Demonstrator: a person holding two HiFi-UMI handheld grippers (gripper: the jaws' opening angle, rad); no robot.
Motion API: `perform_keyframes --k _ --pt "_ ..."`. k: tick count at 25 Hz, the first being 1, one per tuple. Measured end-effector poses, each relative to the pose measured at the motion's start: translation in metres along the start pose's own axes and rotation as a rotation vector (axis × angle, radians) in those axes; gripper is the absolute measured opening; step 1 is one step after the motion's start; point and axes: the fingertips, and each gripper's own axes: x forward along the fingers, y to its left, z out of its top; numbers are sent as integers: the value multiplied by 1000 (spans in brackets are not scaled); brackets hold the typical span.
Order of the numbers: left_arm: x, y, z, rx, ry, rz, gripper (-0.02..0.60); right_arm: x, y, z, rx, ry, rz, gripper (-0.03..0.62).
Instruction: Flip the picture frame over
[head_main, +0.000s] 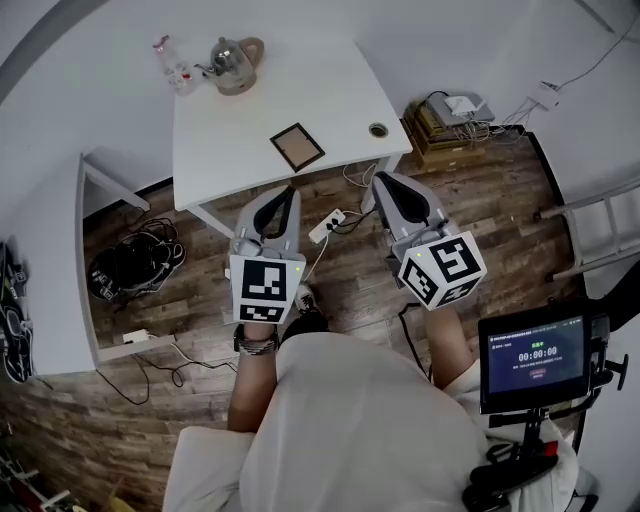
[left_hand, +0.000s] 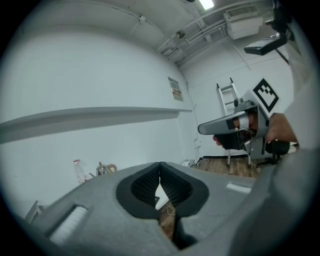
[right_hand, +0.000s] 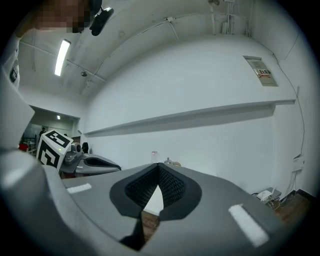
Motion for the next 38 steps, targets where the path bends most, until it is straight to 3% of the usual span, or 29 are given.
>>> perform_keyframes --k 7,15,18,23,28,33,38 --pt "68 56 -25 43 74 -74 20 86 -26 -3 23 36 -38 2" --pt "131 79 -72 82 183 -235 57 148 -52 -41 71 99 -127 2" --pt "146 74 -90 47 215 -302 77 153 -57 -59 81 135 -146 3" --pt "195 78 -137 61 319 -358 108 185 -90 -95 124 206 -169 2" --pt "210 48 -176 128 427 -420 155 183 -103 -124 146 243 -170 2" --pt "216 22 -200 154 480 -442 158 169 -106 -154 149 288 -162 2" --pt "231 14 -238 235 566 -456 160 166 -115 -189 197 337 -166 2"
